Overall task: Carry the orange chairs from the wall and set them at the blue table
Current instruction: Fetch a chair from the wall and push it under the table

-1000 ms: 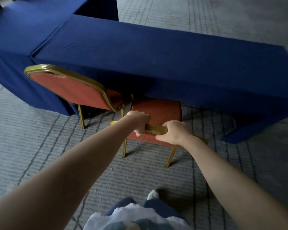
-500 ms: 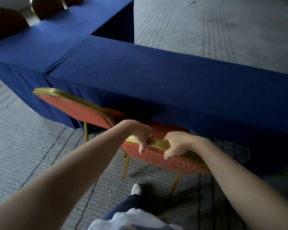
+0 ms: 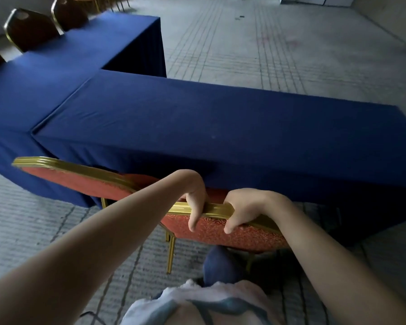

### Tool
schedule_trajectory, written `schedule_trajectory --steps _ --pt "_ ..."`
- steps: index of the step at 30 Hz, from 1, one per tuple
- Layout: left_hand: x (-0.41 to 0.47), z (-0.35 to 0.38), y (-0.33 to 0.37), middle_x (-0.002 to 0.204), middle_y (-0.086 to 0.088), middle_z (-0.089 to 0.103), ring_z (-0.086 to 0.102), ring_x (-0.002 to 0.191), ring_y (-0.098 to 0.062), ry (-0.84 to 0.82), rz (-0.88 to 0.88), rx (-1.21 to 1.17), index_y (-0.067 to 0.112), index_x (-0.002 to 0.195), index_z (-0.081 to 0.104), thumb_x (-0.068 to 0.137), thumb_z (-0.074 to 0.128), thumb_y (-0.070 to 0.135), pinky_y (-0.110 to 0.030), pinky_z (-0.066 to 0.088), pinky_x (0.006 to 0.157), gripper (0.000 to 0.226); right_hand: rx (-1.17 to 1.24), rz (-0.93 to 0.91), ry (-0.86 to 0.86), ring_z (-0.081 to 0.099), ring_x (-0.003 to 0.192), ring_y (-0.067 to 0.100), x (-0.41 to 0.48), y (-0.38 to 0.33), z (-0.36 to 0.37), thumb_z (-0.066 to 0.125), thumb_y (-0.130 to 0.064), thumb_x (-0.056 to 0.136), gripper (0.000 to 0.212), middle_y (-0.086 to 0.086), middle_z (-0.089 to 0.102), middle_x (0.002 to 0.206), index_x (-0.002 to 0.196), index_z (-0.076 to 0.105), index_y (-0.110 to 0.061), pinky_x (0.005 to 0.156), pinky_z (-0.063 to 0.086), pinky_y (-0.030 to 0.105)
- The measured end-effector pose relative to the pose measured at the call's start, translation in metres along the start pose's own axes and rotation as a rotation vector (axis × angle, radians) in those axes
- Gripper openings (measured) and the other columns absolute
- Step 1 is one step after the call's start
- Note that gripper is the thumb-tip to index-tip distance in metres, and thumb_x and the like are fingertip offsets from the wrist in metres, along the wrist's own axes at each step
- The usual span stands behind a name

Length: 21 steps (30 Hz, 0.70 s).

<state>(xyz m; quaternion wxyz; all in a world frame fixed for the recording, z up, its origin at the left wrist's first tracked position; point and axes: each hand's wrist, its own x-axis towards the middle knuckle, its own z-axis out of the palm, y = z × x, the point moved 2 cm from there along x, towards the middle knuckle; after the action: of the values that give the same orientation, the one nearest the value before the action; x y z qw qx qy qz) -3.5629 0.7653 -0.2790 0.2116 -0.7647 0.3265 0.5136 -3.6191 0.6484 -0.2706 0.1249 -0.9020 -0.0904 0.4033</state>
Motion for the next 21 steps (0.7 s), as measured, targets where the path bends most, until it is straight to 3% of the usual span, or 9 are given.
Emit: schedule_trajectory --steps 6,9,14,21 --pt "-0.007 0.0 0.007 0.124 -0.005 0.049 0.048 0.086 -0.019 0.116 -0.029 0.107 0.014 0.138 0.044 0.083 0.07 0.041 -0.025 0.037 0.061 0.066 -0.055 0.038 0.116 0.064 0.057 0.01 -0.006 -0.002 0.007 0.067 -0.032 0.074 0.017 -0.003 0.07 0.061 0.078 0.069 -0.016 0.06 0.049 0.028" --pt "-0.01 -0.004 0.004 0.134 -0.006 0.05 0.049 0.091 -0.021 0.131 -0.036 0.116 0.016 0.142 0.04 0.083 0.071 0.038 -0.025 0.039 0.063 0.07 -0.069 0.053 0.156 0.063 0.056 0.011 -0.004 -0.003 0.003 0.066 -0.029 0.074 0.015 -0.003 0.07 0.06 0.081 0.068 -0.016 0.062 0.051 0.029" --pt "-0.018 -0.011 0.001 0.122 -0.003 0.051 0.046 0.076 -0.016 0.165 -0.028 0.161 0.017 0.142 0.039 0.084 0.07 0.034 -0.021 0.032 0.053 0.068 -0.1 0.063 0.152 0.061 0.056 0.012 -0.001 -0.004 -0.006 0.063 -0.028 0.075 0.016 -0.001 0.07 0.061 0.081 0.07 -0.014 0.06 0.05 0.03" --pt "-0.014 -0.029 -0.025 0.138 -0.005 0.048 0.047 0.093 -0.02 0.216 -0.021 0.06 0.022 0.147 0.032 0.084 0.07 0.031 -0.025 0.037 0.06 0.074 -0.176 0.068 0.181 0.062 0.057 0.012 0.022 -0.003 -0.037 0.06 -0.029 0.074 0.012 -0.005 0.065 0.056 0.074 0.067 -0.018 0.059 0.048 0.028"
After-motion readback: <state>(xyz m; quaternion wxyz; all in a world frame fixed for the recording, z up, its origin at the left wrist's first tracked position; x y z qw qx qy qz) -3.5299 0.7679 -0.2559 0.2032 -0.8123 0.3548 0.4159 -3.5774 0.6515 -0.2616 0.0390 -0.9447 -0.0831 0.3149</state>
